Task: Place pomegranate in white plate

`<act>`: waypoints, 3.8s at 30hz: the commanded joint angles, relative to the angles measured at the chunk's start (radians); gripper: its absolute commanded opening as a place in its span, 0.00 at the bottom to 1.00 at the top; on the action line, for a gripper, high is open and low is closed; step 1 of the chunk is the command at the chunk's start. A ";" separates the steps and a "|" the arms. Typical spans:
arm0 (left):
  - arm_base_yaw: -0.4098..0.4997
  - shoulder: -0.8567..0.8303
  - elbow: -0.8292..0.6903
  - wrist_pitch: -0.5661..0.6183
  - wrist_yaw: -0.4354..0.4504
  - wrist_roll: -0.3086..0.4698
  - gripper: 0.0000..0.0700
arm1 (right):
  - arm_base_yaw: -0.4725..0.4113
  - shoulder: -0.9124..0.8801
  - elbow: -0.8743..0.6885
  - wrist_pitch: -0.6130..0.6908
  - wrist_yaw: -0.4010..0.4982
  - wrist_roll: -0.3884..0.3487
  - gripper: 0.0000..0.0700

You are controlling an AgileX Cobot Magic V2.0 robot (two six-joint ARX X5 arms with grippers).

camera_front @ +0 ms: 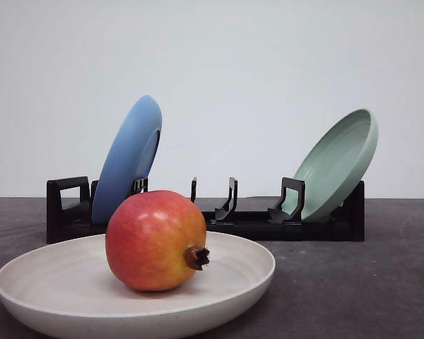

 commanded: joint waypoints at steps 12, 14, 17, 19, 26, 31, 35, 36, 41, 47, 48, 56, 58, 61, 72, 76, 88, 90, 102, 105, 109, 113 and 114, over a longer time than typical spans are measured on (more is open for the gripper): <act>0.002 -0.002 -0.009 -0.005 0.007 -0.003 0.00 | -0.002 0.000 -0.005 0.010 0.001 -0.004 0.00; 0.002 -0.002 -0.009 -0.005 0.007 -0.003 0.00 | -0.002 0.000 -0.005 0.010 0.001 -0.004 0.00; 0.002 -0.002 -0.009 -0.005 0.007 -0.003 0.00 | -0.002 0.000 -0.005 0.010 0.001 -0.004 0.00; 0.002 -0.002 -0.009 -0.005 0.007 -0.003 0.00 | -0.002 0.000 -0.005 0.010 0.001 -0.004 0.00; 0.002 -0.002 -0.009 -0.005 0.007 -0.003 0.00 | -0.002 0.000 -0.005 0.010 0.001 -0.004 0.00; 0.002 -0.002 -0.009 -0.005 0.007 -0.003 0.00 | -0.002 0.000 -0.005 0.010 0.001 -0.004 0.00; 0.002 -0.002 -0.009 -0.005 0.007 -0.003 0.00 | -0.002 0.000 -0.005 0.010 0.001 -0.004 0.00; 0.002 -0.002 -0.009 -0.005 0.007 -0.003 0.00 | -0.002 0.000 -0.005 0.010 0.001 -0.004 0.00; 0.002 -0.002 -0.009 -0.005 0.007 -0.003 0.00 | -0.002 0.000 -0.005 0.010 0.001 -0.004 0.00; 0.002 -0.002 -0.009 -0.005 0.007 -0.003 0.00 | -0.002 0.000 -0.005 0.010 0.001 -0.004 0.00; 0.002 -0.002 -0.009 -0.005 0.007 -0.003 0.00 | -0.002 0.000 -0.005 0.010 0.001 -0.004 0.00; 0.002 -0.002 -0.009 -0.005 0.007 -0.003 0.00 | -0.002 0.000 -0.005 0.010 0.001 -0.004 0.00; 0.002 -0.002 -0.009 -0.005 0.007 -0.003 0.00 | -0.002 0.000 -0.005 0.010 0.001 -0.004 0.00; 0.002 -0.002 -0.009 -0.005 0.007 -0.003 0.00 | -0.002 0.000 -0.005 0.010 0.001 -0.004 0.00; 0.002 -0.002 -0.009 -0.005 0.007 -0.003 0.00 | -0.002 0.000 -0.005 0.010 0.001 -0.004 0.00; 0.002 -0.002 -0.009 -0.005 0.007 -0.003 0.00 | -0.002 0.000 -0.005 0.010 0.001 -0.004 0.00; 0.002 -0.002 -0.009 -0.005 0.007 -0.003 0.00 | -0.002 0.000 -0.005 0.010 0.001 -0.004 0.00; 0.002 -0.002 -0.009 -0.005 0.007 -0.003 0.00 | -0.002 0.000 -0.005 0.010 0.001 -0.004 0.00; 0.002 -0.002 -0.009 -0.005 0.007 -0.003 0.00 | -0.002 0.000 -0.005 0.010 0.001 -0.004 0.00; 0.002 -0.002 -0.009 -0.005 0.007 -0.003 0.00 | -0.002 0.000 -0.005 0.010 0.001 -0.004 0.00; 0.002 -0.002 -0.009 -0.005 0.007 -0.003 0.00 | -0.002 0.000 -0.005 0.010 0.001 -0.004 0.00; 0.002 -0.002 -0.009 -0.005 0.007 -0.003 0.00 | -0.002 0.000 -0.005 0.010 0.001 -0.004 0.00; 0.002 -0.002 -0.009 -0.005 0.007 -0.003 0.00 | -0.002 0.000 -0.005 0.010 0.001 -0.004 0.00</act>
